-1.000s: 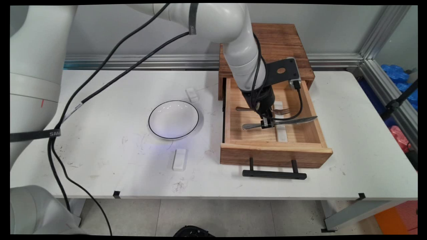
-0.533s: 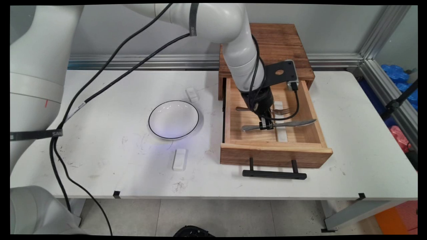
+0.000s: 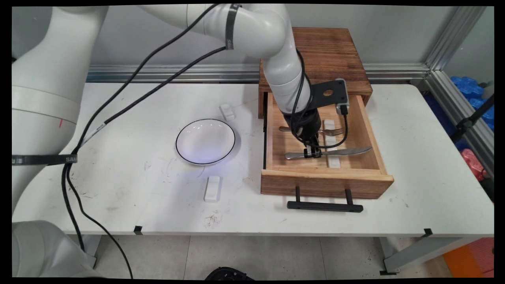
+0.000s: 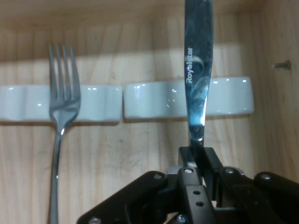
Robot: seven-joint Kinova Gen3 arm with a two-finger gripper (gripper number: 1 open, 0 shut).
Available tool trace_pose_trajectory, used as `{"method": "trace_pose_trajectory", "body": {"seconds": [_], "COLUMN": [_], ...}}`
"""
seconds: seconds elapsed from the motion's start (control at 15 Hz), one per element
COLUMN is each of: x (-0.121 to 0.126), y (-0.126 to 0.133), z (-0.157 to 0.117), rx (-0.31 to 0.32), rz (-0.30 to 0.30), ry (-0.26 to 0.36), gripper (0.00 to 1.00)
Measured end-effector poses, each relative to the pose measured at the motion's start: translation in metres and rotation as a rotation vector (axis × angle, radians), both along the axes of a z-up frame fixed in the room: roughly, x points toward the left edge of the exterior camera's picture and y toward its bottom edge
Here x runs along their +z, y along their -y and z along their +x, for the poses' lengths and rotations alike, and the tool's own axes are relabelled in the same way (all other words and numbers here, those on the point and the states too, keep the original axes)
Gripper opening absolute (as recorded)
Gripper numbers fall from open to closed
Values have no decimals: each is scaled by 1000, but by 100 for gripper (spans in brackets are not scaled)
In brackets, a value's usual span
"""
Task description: Place the picked object into the drawer
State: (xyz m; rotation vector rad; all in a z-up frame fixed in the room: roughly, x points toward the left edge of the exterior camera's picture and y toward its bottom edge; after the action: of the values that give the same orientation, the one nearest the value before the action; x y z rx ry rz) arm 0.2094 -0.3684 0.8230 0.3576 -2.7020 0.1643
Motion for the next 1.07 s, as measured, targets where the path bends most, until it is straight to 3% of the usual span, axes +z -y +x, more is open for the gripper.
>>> {"method": "trace_pose_trajectory", "body": {"seconds": [0.47,0.53,1.07], "x": [-18,-19,-27], "y": [7,8,10], "z": [-3,-5,-12], "rx": [-23,-28,-48], "rz": [1,1,0], "ry": [-4,-6,-28], "gripper": [0,100,100]}}
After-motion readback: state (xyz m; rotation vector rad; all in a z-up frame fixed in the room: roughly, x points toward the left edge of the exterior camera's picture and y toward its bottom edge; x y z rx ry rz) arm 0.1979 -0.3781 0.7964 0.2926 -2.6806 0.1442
